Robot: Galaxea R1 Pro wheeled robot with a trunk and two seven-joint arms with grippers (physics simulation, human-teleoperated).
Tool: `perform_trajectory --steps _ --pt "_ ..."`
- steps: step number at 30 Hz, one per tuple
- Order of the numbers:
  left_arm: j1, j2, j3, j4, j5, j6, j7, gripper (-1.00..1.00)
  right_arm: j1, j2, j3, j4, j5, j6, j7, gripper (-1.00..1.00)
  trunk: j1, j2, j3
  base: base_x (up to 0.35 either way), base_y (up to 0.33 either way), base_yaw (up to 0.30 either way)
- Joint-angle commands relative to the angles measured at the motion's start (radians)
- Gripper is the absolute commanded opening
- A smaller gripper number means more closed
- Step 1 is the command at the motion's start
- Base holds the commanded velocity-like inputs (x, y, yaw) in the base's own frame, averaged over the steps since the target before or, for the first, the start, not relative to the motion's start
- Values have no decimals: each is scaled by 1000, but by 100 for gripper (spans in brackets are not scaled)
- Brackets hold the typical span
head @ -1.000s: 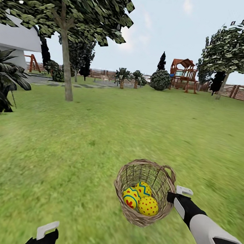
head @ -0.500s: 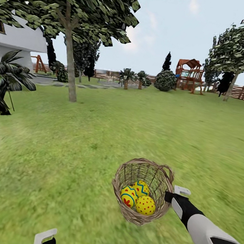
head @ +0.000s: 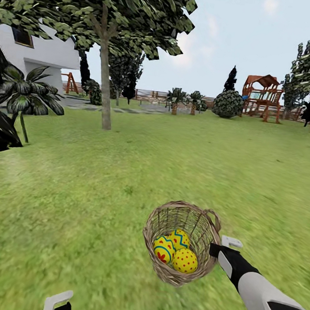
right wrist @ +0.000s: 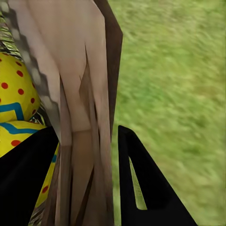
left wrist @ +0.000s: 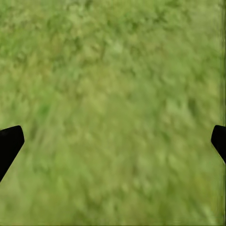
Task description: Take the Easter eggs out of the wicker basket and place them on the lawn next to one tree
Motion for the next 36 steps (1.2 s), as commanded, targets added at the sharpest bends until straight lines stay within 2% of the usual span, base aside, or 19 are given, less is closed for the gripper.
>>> perform_trajectory --steps 1,16,18,22,25,27,29,32,36 --pt "-1 1 -6 0 9 -6 5 100 0 0 -5 -3 -10 4 -3 -100 0 0 -1 329 -83 0" --pt "-1 1 -5 0 9 -5 8 100 1 -1 -5 -6 -12 1 0 -100 0 0 -1 331 -3 0" --pt "-1 1 -5 -1 9 -3 7 100 33 -1 -5 -8 -12 -37 1 -100 0 0 -1 331 0 0" --pt "-1 0 -6 7 9 -1 6 100 94 -2 -6 -13 -12 -53 2 -100 0 0 -1 331 0 0" --pt "-1 -3 -9 90 8 -3 6 100 110 -5 -7 1 -12 -121 5 -100 0 0 -1 331 0 0" --pt "-1 -8 -11 111 6 -4 5 100 146 -6 -7 8 -13 -168 7 -100 0 0 -1 331 0 0" --pt "-1 -15 -13 123 4 -4 5 100 158 -11 -8 10 -13 -185 9 -100 0 0 -1 331 0 0" --pt "-1 -21 -14 136 3 -4 5 100 177 -7 -6 13 -15 -259 7 -100 0 0 -1 331 -11 0" --pt "-1 -24 -14 138 3 -6 4 100 182 -6 -7 31 -16 -277 22 -100 0 0 -1 331 -64 0"
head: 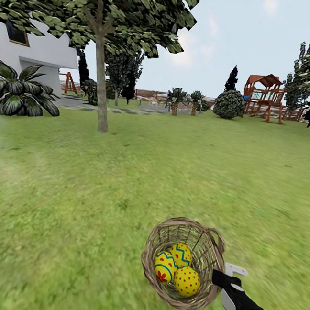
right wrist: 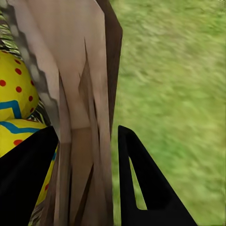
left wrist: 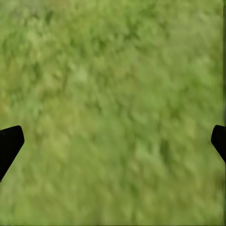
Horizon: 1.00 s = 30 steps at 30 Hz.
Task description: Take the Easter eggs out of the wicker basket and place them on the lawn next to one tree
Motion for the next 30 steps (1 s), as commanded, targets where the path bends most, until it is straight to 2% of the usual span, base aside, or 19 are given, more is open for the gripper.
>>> perform_trajectory --steps 1,3,5,15,18,30 --pt "-1 0 -7 8 10 -6 5 100 -1 0 -9 3 -7 -6 6 -100 0 0 -1 331 -71 0" --pt "-1 0 -9 45 10 -73 5 100 -1 0 -9 32 -7 -17 17 -100 0 0 -1 331 -69 0" --pt "-1 0 -10 50 10 -91 5 100 -1 1 -9 37 -8 -29 19 -100 0 0 -1 331 -44 0" --pt "-1 1 -10 52 10 -97 5 100 -1 5 -9 52 -8 -46 19 -100 0 0 -1 331 -43 14" --pt "-1 0 -10 52 10 -95 5 100 -1 6 -9 54 -8 -87 18 -100 0 0 -1 331 -77 236" --pt "-1 -1 -10 52 10 -94 5 100 -1 8 -9 66 -6 -93 19 -100 0 0 -1 331 -106 274"
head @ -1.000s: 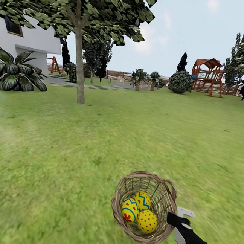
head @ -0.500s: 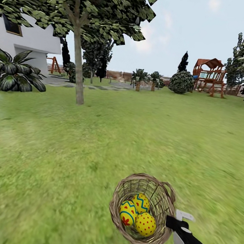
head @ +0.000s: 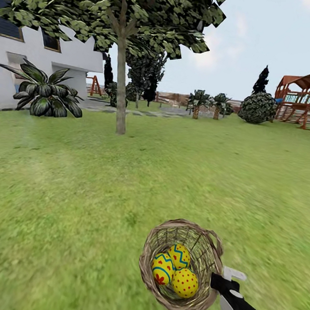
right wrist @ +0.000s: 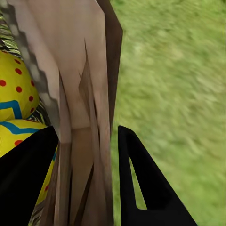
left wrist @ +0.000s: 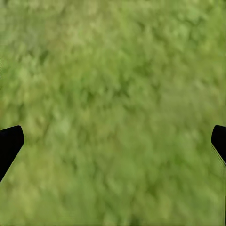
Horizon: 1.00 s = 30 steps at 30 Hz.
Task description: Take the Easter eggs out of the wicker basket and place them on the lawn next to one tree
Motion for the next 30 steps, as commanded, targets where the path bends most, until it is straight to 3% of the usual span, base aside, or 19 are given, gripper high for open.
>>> perform_trajectory --steps 1,14,30 --pt "-1 0 -7 1 8 -4 5 100 -1 0 -9 0 -8 -5 2 -100 0 0 -1 330 -132 266" --pt "-1 -1 -6 1 8 -8 5 100 -1 0 -9 2 -7 -6 2 -100 0 0 -1 323 -143 42" --pt "-1 -2 -6 1 8 -10 5 100 -1 2 -7 32 -5 -59 4 -100 0 0 -1 321 -145 255"
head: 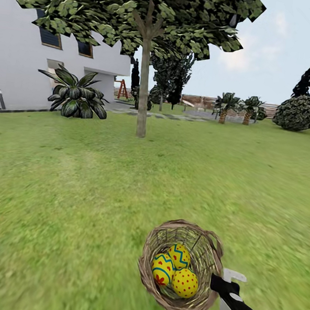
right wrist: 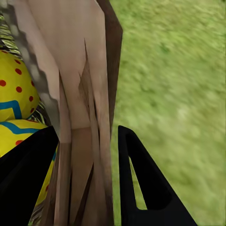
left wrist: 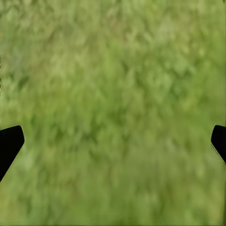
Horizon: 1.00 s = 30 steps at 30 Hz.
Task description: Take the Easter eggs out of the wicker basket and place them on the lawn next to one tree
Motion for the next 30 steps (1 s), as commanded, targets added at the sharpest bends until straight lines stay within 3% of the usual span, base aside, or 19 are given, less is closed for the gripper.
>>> perform_trajectory --steps 1,22,30 --pt "-1 1 -7 1 8 -4 5 100 -1 0 -12 0 -5 -4 3 -100 0 0 -1 321 -145 266" --pt "-1 1 -7 1 8 -5 5 100 -1 0 -10 9 -3 -4 3 -100 0 0 -6 321 -106 266" --pt "-1 0 -7 1 8 -5 5 100 -1 0 -10 8 -3 -4 5 -100 0 0 -6 321 -82 31"
